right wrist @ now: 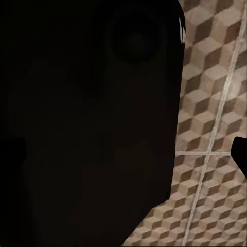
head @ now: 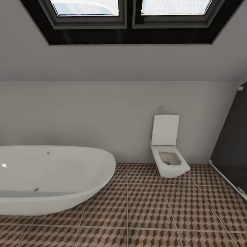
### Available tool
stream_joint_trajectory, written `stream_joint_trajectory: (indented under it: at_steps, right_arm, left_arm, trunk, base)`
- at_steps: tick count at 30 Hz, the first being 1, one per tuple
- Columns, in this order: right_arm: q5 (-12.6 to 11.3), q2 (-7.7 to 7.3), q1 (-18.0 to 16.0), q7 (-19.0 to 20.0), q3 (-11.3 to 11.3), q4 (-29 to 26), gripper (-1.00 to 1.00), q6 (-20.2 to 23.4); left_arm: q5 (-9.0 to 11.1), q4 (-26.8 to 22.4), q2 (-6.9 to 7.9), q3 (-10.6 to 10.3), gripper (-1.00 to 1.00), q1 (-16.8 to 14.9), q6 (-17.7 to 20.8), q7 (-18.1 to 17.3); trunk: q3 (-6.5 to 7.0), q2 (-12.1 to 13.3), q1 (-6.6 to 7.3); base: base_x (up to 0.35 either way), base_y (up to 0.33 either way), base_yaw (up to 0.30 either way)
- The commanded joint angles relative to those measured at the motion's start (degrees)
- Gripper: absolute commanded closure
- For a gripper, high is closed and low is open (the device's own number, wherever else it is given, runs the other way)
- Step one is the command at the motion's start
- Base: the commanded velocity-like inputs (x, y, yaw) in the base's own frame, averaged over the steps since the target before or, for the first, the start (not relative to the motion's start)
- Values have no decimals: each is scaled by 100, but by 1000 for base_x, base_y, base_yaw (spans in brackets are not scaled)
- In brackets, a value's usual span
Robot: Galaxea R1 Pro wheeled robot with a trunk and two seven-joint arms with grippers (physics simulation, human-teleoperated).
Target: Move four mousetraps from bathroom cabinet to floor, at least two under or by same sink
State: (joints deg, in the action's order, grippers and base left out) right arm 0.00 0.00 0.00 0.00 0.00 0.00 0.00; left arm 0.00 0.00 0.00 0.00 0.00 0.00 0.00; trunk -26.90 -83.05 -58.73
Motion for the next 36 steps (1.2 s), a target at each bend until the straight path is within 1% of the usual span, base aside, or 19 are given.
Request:
stream_joint_trajectory:
  at_steps: [1, 2, 4, 9, 15, 17, 21, 28, 36]
  right_arm:
    - [0, 0, 0, 0, 0, 0, -100, 0]
    - [-8, 33, 0, 17, -1, -26, -100, 33]
    - [-8, 48, 2, 17, -1, -26, -100, 46]
    - [-5, 47, 1, 17, -1, -26, -100, 45]
    - [0, 225, -20, 18, 1, -196, -100, -85]
    - [5, 258, -22, 16, 0, -260, -100, -149]
    - [13, 274, -25, 13, 0, -371, -100, -215]
    - [18, 280, -26, 10, 3, -407, -100, -257]
    - [35, 267, -26, 4, 10, -518, -100, -504]
  left_arm:
    - [0, 0, 0, 0, -100, 0, 0, 0]
    - [25, -12, -33, 15, -100, 34, 33, -33]
    - [26, -15, -98, 16, -100, 44, 33, -34]
    - [26, -16, -111, 17, -100, 44, 34, -34]
    - [22, -20, -142, 21, -100, 44, 32, -32]
    - [20, -24, -148, 23, -100, 44, 30, -31]
    - [19, -77, -150, 25, -100, 44, 6, -28]
    - [18, -236, -145, 31, -100, 44, -22, -9]
    - [18, -494, -67, 39, -100, 44, -27, 9]
  trunk:
    - [-3, -3, 0]
    - [-3, -3, 0]
    - [-3, -3, 0]
    - [-3, -3, 0]
    - [-3, -3, 0]
    - [-3, -3, 0]
    - [-3, -3, 0]
    - [-3, -3, 0]
    - [-3, -3, 0]
  base:
    - [0, 0, 0]
    - [0, 0, 0]
    - [0, 0, 0]
    - [0, 0, 0]
    - [0, 0, 0]
    - [0, 0, 0]
    - [0, 0, 0]
    - [0, 0, 0]
    - [0, 0, 0]
